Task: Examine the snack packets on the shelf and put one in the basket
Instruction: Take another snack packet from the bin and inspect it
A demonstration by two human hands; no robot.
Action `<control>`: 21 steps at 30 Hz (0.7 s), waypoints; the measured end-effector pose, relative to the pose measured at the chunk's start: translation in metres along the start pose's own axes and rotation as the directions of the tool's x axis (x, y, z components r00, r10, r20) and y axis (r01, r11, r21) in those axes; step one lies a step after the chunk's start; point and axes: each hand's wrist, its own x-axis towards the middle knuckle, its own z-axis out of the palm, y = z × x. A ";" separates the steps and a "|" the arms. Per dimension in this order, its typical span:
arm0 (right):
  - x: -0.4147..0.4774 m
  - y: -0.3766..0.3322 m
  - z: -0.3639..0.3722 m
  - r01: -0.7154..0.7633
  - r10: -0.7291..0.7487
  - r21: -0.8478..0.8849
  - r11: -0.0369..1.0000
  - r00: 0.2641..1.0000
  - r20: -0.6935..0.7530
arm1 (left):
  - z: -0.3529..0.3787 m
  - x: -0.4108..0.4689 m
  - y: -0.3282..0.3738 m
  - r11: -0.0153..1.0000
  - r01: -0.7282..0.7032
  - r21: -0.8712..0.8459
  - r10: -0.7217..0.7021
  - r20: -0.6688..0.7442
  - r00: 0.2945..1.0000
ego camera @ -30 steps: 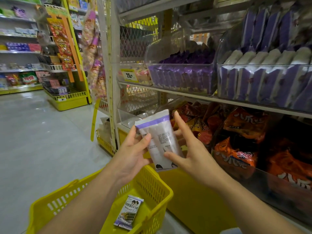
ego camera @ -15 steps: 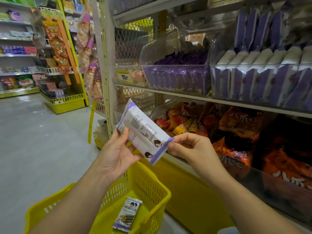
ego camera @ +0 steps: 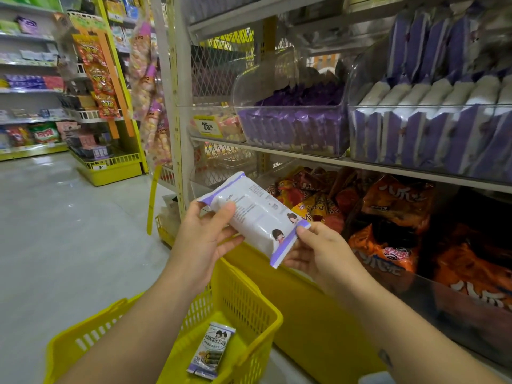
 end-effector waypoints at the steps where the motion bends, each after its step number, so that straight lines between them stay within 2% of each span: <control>1: 0.000 0.000 -0.001 -0.049 0.049 0.037 0.998 0.999 0.011 | 0.004 -0.002 0.001 0.997 -0.044 0.062 0.046 -0.036 0.998; 3: 0.001 0.002 -0.002 -0.119 0.115 0.118 0.986 0.992 0.045 | 0.012 -0.005 0.005 0.971 -0.127 0.203 0.149 -0.099 0.984; 6: -0.002 0.004 -0.001 -0.210 0.198 0.188 0.959 0.977 0.082 | 0.018 -0.008 0.010 0.893 -0.212 0.397 0.278 -0.116 0.953; 9: -0.003 0.006 0.001 -0.255 0.236 0.179 0.950 0.964 0.125 | 0.019 -0.007 0.011 0.841 -0.236 0.487 0.327 -0.110 0.938; 11: -0.002 0.007 0.000 -0.182 0.166 0.133 0.974 0.979 0.118 | 0.018 -0.004 0.008 0.903 -0.169 0.395 0.243 -0.143 0.960; 13: -0.001 0.005 -0.001 -0.058 0.052 0.042 0.997 0.989 0.139 | 0.015 0.001 0.005 0.984 0.002 0.181 0.034 -0.193 0.981; 15: -0.001 0.003 -0.004 0.012 -0.008 -0.019 1.000 0.981 0.194 | 0.010 0.004 0.003 0.990 0.141 -0.024 -0.143 -0.192 0.971; 19: -0.004 0.001 -0.002 0.019 -0.031 0.049 0.999 0.970 0.240 | 0.000 0.003 0.000 0.956 0.206 -0.209 -0.229 -0.094 0.969; 21: -0.005 0.002 0.000 0.100 -0.096 -0.001 0.995 0.961 0.260 | 0.000 0.001 -0.002 0.943 0.232 -0.238 -0.247 -0.037 0.968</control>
